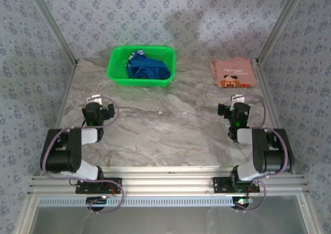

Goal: Fold and stack the t-shirts

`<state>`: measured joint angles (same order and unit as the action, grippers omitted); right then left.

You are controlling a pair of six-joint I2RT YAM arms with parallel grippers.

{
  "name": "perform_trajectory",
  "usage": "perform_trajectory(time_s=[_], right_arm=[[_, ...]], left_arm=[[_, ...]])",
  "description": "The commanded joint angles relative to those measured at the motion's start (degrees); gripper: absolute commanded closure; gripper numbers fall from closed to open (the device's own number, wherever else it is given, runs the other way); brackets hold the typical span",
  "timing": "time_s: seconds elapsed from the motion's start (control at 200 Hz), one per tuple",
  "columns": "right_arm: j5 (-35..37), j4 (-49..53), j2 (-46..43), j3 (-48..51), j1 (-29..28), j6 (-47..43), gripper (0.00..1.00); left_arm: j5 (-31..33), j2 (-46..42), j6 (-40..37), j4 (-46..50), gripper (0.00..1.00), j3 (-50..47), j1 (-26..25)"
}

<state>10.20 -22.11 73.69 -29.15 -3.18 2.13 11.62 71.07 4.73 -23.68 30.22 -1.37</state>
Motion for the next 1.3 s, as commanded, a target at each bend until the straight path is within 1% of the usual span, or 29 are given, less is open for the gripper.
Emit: perform_trajectory(time_s=[0.0,0.055,0.115,0.175,0.25,0.33,0.365,0.46,0.525,0.59,0.685,0.784,0.804,0.874,0.994,1.019,1.129,1.259,1.299], right_arm=[[-0.02,32.7,-11.72,-11.78,-3.59,8.67,0.0],[-2.91,41.47,-15.18,-15.08,-5.8,11.99,0.0],[-6.62,45.81,-18.29,-17.4,-8.72,14.74,0.0],[-10.52,47.45,-19.31,-19.66,-11.46,15.82,0.0],[-13.31,49.52,-17.3,-24.96,-14.97,17.65,0.0],[-16.02,51.85,-12.43,-31.73,-18.31,18.21,0.0],[-16.24,53.21,-9.98,-35.28,-20.11,17.93,0.0],[-15.44,55.22,-4.28,-42.83,-25.07,17.32,0.0],[-14.88,55.33,-1.54,-45.51,-28.39,17.52,0.0],[-15.14,54.91,0.55,-47.07,-31.25,18.47,0.0],[-15.33,54.13,2.63,-48.3,-35.26,19.94,0.0],[-15.31,54.13,4.44,-48.88,-38.48,20.64,0.0],[-15.29,54.29,4.86,-49.03,-38.99,20.76,0.0],[-14.92,55.17,6.38,-49.82,-40.29,21.05,0.0],[-14.86,56.28,9.39,-51.51,-41.04,21.14,0.0],[-14.85,56.25,10.02,-51.97,-41.13,21.14,0.0],[-15.23,58.85,13.04,-54.36,-41.03,21.67,0.0],[-15.84,60.25,17.24,-59.62,-40.51,19.87,0.0],[-16.0,60.48,18.59,-61.43,-40.27,19.26,0.0]], left_arm=[[-0.65,-13.85,5.34,22.66,0.0,11.19,-0.4],[0.04,-15.41,7.89,30.97,0.0,17.3,-0.1],[-1.8,-12.78,8.57,39.52,0.0,25.75,0.77],[-4.33,-5.87,9.1,48.33,0.0,35.74,1.72],[-8.5,4.55,9.55,57.24,0.0,47.76,2.86],[-15.56,15.48,9.41,61.92,0.0,58.08,3.72],[-17.62,20.14,9.48,64.14,0.0,62.32,3.98],[-20.98,30.75,9.88,67.91,0.05,72.21,4.34],[-21.29,36.67,9.48,69.57,0.09,77.05,4.39],[-19.27,40.54,8.67,69.43,0.12,79.14,4.08],[-15.93,44.59,8.64,68.34,0.13,80.18,3.95],[-15.55,48.54,9.52,67.05,0.13,81.23,4.01],[-15.65,49.38,9.77,66.88,0.13,83.02,4.09],[-16.38,51.73,11.09,65.46,0.13,84.17,4.0],[-19.25,54.27,13.52,62.85,0.12,84.96,3.99],[-19.74,54.79,14.07,60.91,0.13,85.12,3.95],[-21.03,58.28,15.82,61.79,0.14,87.78,3.96],[-20.76,60.09,17.73,61.39,0.19,87.63,3.98],[-21.12,60.22,18.12,61.19,0.24,87.33,3.93]])
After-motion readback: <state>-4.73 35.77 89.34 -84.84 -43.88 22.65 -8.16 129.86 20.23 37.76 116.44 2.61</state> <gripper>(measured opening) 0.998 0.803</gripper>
